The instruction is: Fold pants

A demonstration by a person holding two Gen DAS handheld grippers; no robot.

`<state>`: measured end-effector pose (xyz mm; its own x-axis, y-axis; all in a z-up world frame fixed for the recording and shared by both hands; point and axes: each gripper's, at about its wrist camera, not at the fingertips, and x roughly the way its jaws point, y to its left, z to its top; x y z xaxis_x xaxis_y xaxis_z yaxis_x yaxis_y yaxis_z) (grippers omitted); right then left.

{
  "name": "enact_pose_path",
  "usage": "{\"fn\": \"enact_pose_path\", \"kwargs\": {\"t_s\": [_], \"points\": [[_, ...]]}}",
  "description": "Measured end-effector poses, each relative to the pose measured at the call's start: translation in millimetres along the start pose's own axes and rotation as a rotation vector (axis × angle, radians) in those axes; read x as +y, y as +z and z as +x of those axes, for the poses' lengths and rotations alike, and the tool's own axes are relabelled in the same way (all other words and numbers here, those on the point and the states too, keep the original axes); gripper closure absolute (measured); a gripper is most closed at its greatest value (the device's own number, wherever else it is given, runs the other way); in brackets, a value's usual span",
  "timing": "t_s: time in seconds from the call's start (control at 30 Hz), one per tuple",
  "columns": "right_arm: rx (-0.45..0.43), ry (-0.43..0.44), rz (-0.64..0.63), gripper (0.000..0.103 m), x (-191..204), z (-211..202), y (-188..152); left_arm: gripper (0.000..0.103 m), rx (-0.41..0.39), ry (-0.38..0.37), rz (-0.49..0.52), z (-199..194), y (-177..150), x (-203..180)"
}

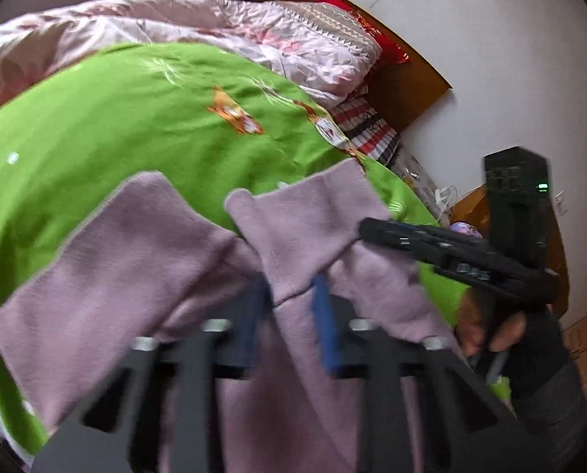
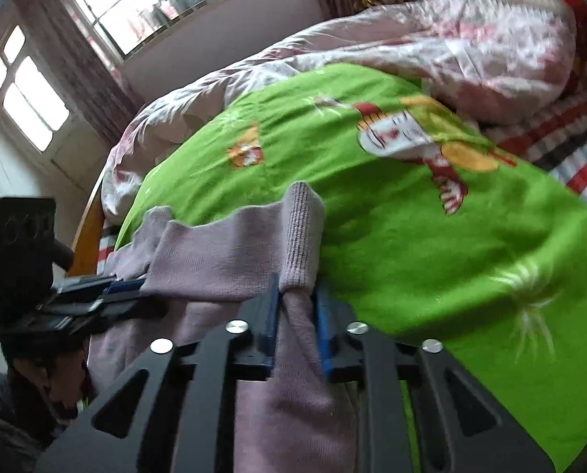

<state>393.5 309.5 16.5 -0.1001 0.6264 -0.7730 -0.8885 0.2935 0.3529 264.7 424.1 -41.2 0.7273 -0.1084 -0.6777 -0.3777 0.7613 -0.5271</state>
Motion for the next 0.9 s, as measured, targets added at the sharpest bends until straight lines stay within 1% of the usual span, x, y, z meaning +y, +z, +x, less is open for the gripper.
{"fn": "enact_pose_path", "kwargs": {"t_s": [0.03, 0.1, 0.17, 0.23, 0.3, 0.43, 0.5, 0.53, 0.57, 0.6, 0.67, 0.7, 0.73, 0.77, 0.8, 0.83, 0.87, 0.9], "points": [[-0.005, -0.016, -0.032, 0.087, 7.6, -6.0, 0.7, 0.092, -0.003, -0.010, -0.001, -3.4, -0.6, 1.7], [-0.014, -0.035, -0.080, 0.088, 19.6, -16.5, 3.2, 0.094, -0.028, -0.025, 0.017, -10.9, -2.8, -1.5], [-0.027, -0.062, -0.136, 0.088, 37.4, -28.0, 7.9, 0.094, -0.085, -0.028, 0.057, -31.6, -5.1, -13.8], [-0.050, -0.070, -0.195, 0.088, 58.3, -40.8, 15.5, 0.094, -0.164, -0.026, 0.101, -61.6, -10.4, -30.5], [-0.077, -0.050, -0.233, 0.088, 76.4, -54.2, 23.2, 0.094, -0.243, -0.028, 0.116, -96.7, -15.7, -39.8], [-0.138, 0.022, -0.318, 0.088, 120.1, -73.9, 41.5, 0.094, -0.351, -0.043, 0.064, -157.2, -19.7, -34.0], [-0.147, 0.037, -0.369, 0.088, 142.9, -69.6, 48.2, 0.094, -0.372, -0.032, 0.031, -172.9, -15.3, -24.1], [-0.141, 0.037, -0.386, 0.088, 154.1, -60.9, 50.3, 0.093, -0.363, -0.011, 0.010, -175.4, -13.2, -13.3], [-0.130, 0.035, -0.390, 0.088, 158.3, -53.1, 51.1, 0.093, -0.335, 0.008, -0.003, -173.2, -13.0, -4.1], [-0.104, 0.031, -0.391, 0.086, 162.3, -40.7, 51.3, 0.092, -0.290, 0.023, -0.042, -164.3, -13.3, 12.4], [-0.013, 0.021, -0.381, 0.081, 163.3, -5.8, 46.8, 0.091, -0.215, 0.056, -0.106, -146.8, -19.3, 40.3], [0.026, 0.010, -0.371, 0.069, 160.9, 8.2, 43.2, 0.088, -0.172, 0.087, -0.122, -133.9, -22.2, 52.8], [0.072, -0.004, -0.349, 0.045, 155.3, 22.6, 38.2, 0.083, -0.126, 0.131, -0.149, -117.1, -28.3, 69.1], [0.094, -0.012, -0.326, 0.034, 149.1, 29.8, 33.4, 0.081, -0.091, 0.161, -0.170, -105.9, -33.5, 80.1], [0.094, -0.015, -0.311, 0.031, 146.2, 30.1, 29.9, 0.071, -0.078, 0.161, -0.198, -99.7, -39.3, 92.1], [0.083, -0.012, -0.296, 0.031, 139.8, 26.6, 25.8, 0.063, -0.094, 0.147, -0.217, -101.0, -41.7, 98.7], [0.069, -0.016, -0.289, 0.031, 136.0, 20.9, 22.8, 0.062, -0.112, 0.128, -0.230, -104.6, -43.3, 102.6], [0.052, -0.028, -0.288, 0.031, 131.2, 13.6, 20.7, 0.062, -0.134, 0.091, -0.241, -109.4, -43.6, 106.3]]}}
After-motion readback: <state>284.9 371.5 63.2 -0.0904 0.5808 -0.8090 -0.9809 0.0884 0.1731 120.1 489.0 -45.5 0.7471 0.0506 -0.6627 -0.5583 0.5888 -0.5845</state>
